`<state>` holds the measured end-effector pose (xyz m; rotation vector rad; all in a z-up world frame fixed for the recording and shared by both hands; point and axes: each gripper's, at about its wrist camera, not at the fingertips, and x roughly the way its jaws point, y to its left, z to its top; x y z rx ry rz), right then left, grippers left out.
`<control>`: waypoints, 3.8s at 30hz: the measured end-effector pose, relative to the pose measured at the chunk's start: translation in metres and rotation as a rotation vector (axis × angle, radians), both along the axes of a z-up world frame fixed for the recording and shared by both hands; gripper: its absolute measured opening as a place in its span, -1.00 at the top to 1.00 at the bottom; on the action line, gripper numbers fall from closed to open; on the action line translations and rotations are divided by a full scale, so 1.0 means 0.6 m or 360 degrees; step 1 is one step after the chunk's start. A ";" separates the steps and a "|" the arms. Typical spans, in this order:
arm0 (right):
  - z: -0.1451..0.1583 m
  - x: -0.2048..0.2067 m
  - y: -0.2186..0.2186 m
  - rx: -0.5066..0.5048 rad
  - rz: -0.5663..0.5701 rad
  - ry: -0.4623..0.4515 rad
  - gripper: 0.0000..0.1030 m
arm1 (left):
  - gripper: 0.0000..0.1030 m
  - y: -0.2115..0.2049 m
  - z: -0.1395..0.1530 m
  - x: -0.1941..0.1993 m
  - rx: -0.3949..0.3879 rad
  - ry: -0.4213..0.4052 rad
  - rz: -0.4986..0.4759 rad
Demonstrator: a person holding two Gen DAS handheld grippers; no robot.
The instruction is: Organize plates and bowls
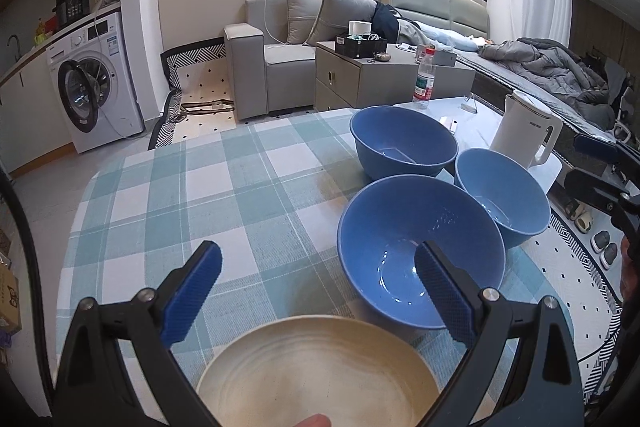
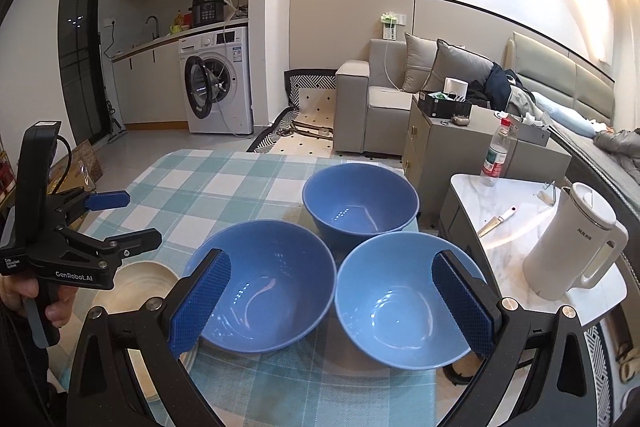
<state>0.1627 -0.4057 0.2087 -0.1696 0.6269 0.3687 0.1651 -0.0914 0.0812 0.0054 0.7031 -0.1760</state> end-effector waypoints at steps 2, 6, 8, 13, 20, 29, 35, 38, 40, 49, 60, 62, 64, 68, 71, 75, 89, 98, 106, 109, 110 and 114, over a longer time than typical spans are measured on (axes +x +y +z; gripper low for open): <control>-0.001 0.008 -0.005 0.0002 -0.0011 0.0005 -0.99 | -0.91 -0.003 0.001 0.008 0.0008 0.0003 -0.0005; -0.005 0.024 -0.013 0.0009 -0.0027 0.0022 -0.99 | -0.91 -0.009 0.004 0.023 0.0022 0.0008 -0.0011; -0.008 0.031 -0.016 0.0011 -0.0033 0.0033 -0.99 | -0.91 -0.012 0.004 0.030 0.0028 0.0011 -0.0010; -0.015 0.047 -0.021 0.0005 -0.0042 0.0055 -0.99 | -0.91 -0.018 0.005 0.044 0.0032 0.0019 -0.0010; -0.017 0.073 -0.034 0.0016 -0.0071 0.0075 -0.99 | -0.91 -0.023 0.010 0.063 0.0058 0.0011 -0.0009; -0.024 0.113 -0.047 0.0018 -0.0132 0.0112 -0.99 | -0.91 -0.023 0.008 0.099 0.0042 0.0035 -0.0005; -0.022 0.136 -0.054 0.0032 -0.0152 0.0123 -0.99 | -0.91 -0.029 0.007 0.121 0.0047 0.0049 -0.0014; -0.024 0.149 -0.058 0.0033 -0.0160 0.0134 -0.99 | -0.91 -0.034 0.006 0.132 0.0047 0.0056 -0.0021; -0.026 0.157 -0.059 0.0033 -0.0161 0.0140 -0.99 | -0.91 -0.038 0.006 0.142 0.0057 0.0061 -0.0025; -0.034 0.177 -0.071 0.0053 -0.0190 0.0179 -0.99 | -0.91 -0.056 0.010 0.164 0.0071 0.0072 -0.0054; -0.018 0.191 -0.082 0.0066 -0.0208 0.0176 -0.99 | -0.91 -0.064 0.012 0.168 0.0080 0.0085 -0.0063; -0.018 0.191 -0.082 0.0064 -0.0211 0.0176 -0.99 | -0.91 -0.063 0.013 0.169 0.0081 0.0085 -0.0066; -0.017 0.191 -0.082 0.0063 -0.0211 0.0178 -0.99 | -0.91 -0.063 0.013 0.169 0.0084 0.0088 -0.0059; -0.014 0.197 -0.082 0.0057 -0.0208 0.0188 -0.99 | -0.91 -0.059 0.016 0.178 0.0085 0.0092 -0.0054; -0.013 0.204 -0.081 0.0055 -0.0211 0.0197 -0.99 | -0.91 -0.054 0.017 0.185 0.0078 0.0096 -0.0057; -0.013 0.216 -0.077 0.0046 -0.0224 0.0206 -0.99 | -0.91 -0.051 0.014 0.195 0.0073 0.0106 -0.0064; -0.034 0.261 -0.065 0.0059 -0.0247 0.0266 -0.99 | -0.91 -0.047 -0.005 0.242 0.0053 0.0165 -0.0136; -0.055 0.299 -0.059 0.0064 -0.0245 0.0336 -0.99 | -0.91 -0.049 -0.027 0.273 0.0024 0.0217 -0.0166; -0.073 0.333 -0.063 0.0094 -0.0262 0.0389 -0.92 | -0.91 -0.048 -0.033 0.288 0.0033 0.0241 -0.0131; -0.079 0.346 -0.062 0.0088 -0.0242 0.0403 -0.79 | -0.91 -0.047 -0.034 0.293 0.0031 0.0243 -0.0121; -0.082 0.350 -0.062 0.0086 -0.0243 0.0408 -0.76 | -0.91 -0.047 -0.034 0.296 0.0035 0.0243 -0.0116; -0.099 0.369 -0.061 0.0069 -0.0246 0.0445 -0.62 | -0.91 -0.048 -0.037 0.308 0.0025 0.0256 -0.0103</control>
